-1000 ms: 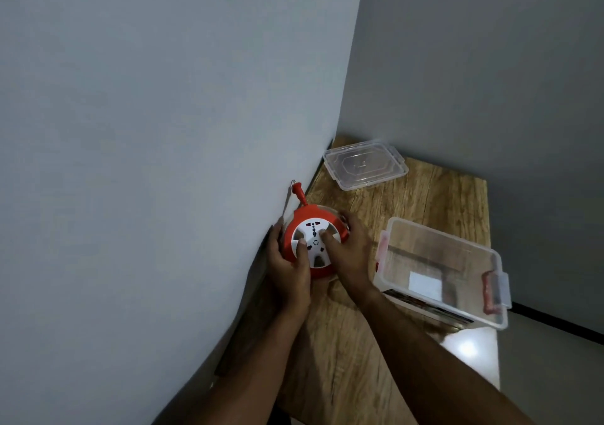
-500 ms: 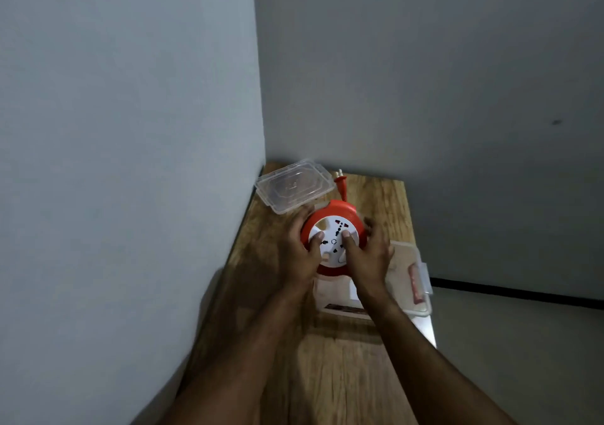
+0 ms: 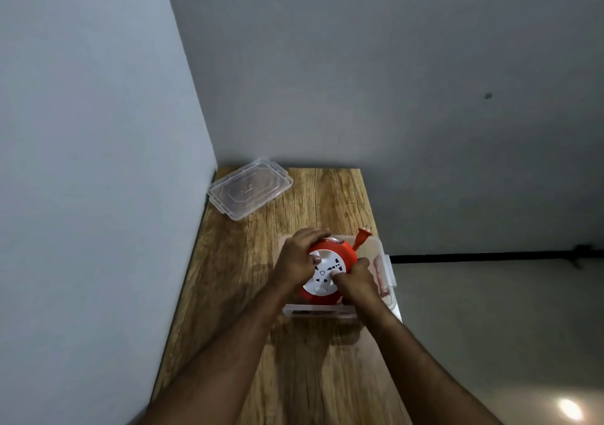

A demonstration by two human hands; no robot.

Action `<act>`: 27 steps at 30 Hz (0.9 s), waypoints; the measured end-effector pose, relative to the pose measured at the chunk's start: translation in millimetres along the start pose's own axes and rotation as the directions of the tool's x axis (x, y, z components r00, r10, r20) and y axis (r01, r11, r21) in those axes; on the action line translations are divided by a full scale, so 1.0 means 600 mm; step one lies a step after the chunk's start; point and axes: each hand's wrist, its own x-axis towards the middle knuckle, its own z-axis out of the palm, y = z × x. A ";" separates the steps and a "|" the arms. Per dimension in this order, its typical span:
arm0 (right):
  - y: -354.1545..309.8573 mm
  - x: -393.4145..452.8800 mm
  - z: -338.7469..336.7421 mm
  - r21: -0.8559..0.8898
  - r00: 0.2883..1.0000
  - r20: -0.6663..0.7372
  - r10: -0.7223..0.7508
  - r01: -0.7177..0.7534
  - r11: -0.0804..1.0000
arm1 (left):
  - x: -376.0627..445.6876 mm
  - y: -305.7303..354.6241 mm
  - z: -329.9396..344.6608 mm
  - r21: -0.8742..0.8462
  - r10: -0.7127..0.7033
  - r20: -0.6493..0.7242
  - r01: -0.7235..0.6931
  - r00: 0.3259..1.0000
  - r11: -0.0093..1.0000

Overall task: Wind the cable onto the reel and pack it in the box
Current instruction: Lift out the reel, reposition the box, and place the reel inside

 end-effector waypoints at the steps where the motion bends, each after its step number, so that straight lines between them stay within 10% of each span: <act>1: 0.001 0.005 -0.001 0.005 0.999 0.030 0.036 -0.036 0.999 | -0.001 -0.002 0.002 0.004 -0.004 0.026 0.004 1.000 1.000; 11: 0.009 0.037 -0.024 0.157 0.977 0.201 0.071 -0.103 0.982 | 0.008 -0.023 0.018 0.099 0.051 0.158 -0.068 0.986 0.993; 18: -0.010 0.051 -0.021 0.315 0.986 -0.074 0.148 -0.118 0.942 | 0.008 -0.038 0.030 0.153 0.111 0.183 -0.140 0.977 0.978; 27: 0.002 0.048 -0.007 0.011 0.963 -0.269 -0.002 0.005 1.000 | 0.007 -0.041 0.035 0.289 0.173 0.211 -0.230 0.962 0.929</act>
